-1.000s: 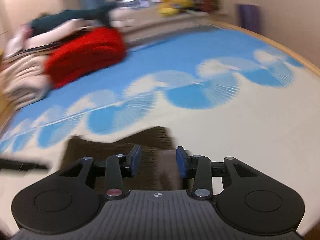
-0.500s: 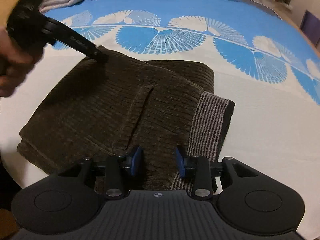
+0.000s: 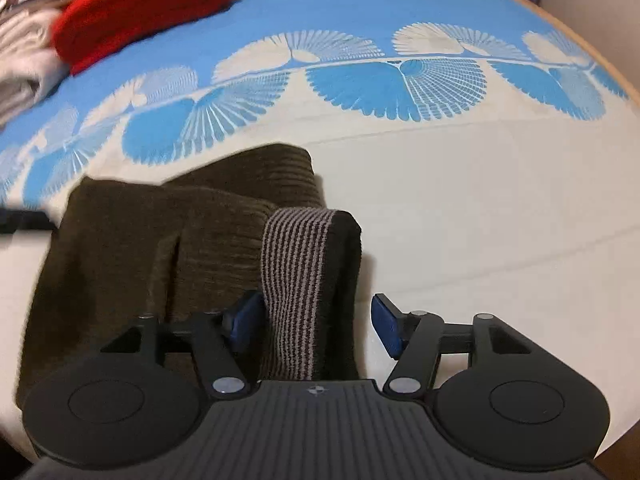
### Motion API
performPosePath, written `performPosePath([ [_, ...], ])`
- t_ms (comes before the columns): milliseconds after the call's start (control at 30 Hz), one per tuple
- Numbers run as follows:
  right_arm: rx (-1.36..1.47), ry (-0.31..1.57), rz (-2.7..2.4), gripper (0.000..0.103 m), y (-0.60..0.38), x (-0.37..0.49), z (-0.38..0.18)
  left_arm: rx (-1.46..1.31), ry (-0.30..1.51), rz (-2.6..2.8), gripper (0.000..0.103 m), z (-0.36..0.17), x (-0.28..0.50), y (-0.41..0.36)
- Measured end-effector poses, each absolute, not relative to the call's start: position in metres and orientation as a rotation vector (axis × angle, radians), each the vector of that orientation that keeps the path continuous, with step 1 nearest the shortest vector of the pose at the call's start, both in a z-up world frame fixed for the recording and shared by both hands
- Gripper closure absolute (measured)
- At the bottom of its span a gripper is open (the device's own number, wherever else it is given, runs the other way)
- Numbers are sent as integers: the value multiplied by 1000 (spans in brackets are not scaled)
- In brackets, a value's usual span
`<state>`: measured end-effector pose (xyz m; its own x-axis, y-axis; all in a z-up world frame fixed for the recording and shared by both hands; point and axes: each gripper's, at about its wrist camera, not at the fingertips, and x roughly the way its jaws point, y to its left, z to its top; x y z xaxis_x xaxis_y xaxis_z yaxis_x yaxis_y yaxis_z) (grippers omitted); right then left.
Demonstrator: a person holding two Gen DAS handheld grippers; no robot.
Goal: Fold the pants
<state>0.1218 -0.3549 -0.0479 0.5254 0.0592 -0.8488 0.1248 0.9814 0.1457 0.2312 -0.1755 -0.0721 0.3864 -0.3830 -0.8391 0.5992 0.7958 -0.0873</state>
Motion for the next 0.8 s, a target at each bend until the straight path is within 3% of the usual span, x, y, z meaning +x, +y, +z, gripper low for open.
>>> performPosePath([
  [100, 219, 1021, -30, 40, -353, 117, -48, 459, 1112, -694, 58, -103, 191, -184],
  [167, 248, 1042, -17, 32, -354, 119, -52, 637, 1048, -628, 51, -115, 170, -190],
  [200, 274, 1062, -11, 23, -355, 118, -58, 621, 1023, -576, 33, -112, 168, -189],
  [233, 298, 1096, -15, 19, -356, 116, -62, 571, 1006, -510, 16, -106, 171, -184],
  [300, 340, 1133, -38, 14, -357, 110, -69, 395, 987, -388, 8, -97, 177, -165],
  [500, 482, 1198, -45, 10, -359, 101, -83, 23, 1212, -327, 8, -123, 203, -139],
  [667, 496, 1213, -40, 4, -353, 103, -89, -100, 1242, -333, 8, -134, 222, -143],
  [800, 502, 1209, -54, 6, -349, 110, -91, -168, 1255, -302, 9, -143, 244, -144],
])
